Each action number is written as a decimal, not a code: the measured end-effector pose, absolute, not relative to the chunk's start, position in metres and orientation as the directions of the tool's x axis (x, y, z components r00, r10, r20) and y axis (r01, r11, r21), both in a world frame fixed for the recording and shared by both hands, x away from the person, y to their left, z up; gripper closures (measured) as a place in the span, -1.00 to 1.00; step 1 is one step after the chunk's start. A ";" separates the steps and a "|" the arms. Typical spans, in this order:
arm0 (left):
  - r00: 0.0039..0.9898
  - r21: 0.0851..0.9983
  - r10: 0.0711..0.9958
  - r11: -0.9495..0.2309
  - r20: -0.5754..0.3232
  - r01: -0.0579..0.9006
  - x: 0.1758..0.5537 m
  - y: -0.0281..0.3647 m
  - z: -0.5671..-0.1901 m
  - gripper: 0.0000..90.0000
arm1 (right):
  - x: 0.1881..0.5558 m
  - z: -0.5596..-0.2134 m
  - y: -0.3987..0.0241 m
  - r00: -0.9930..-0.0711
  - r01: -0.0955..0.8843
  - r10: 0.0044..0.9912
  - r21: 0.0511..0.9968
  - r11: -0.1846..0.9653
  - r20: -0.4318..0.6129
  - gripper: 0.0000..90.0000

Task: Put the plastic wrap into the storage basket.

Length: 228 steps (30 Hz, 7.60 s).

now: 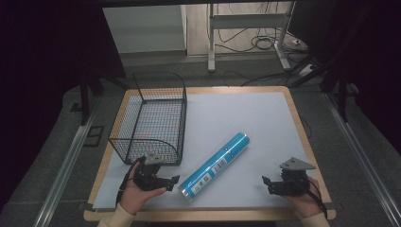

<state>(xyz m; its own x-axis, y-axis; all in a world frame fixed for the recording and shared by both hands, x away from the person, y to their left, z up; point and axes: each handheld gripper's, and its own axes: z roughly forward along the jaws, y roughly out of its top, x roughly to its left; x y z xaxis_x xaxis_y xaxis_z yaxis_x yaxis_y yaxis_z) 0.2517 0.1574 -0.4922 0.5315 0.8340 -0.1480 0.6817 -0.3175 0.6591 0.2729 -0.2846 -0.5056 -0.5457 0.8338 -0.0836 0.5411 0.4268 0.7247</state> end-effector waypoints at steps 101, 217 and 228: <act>0.716 0.484 0.691 -0.594 -0.104 0.643 0.325 0.005 -0.477 -0.67 | 0.272 -0.506 -0.284 -0.546 0.541 0.832 0.720 0.435 -0.092 -0.78; 0.714 0.442 0.692 -0.610 -0.107 0.657 0.376 0.012 -0.407 -0.30 | 0.274 -0.503 -0.287 -0.521 0.531 0.847 0.735 0.421 -0.109 -0.77; 0.712 0.469 0.695 -0.599 -0.098 0.649 0.377 0.018 -0.389 -0.30 | 0.275 -0.503 -0.287 -0.519 0.529 0.848 0.738 0.419 -0.109 -0.77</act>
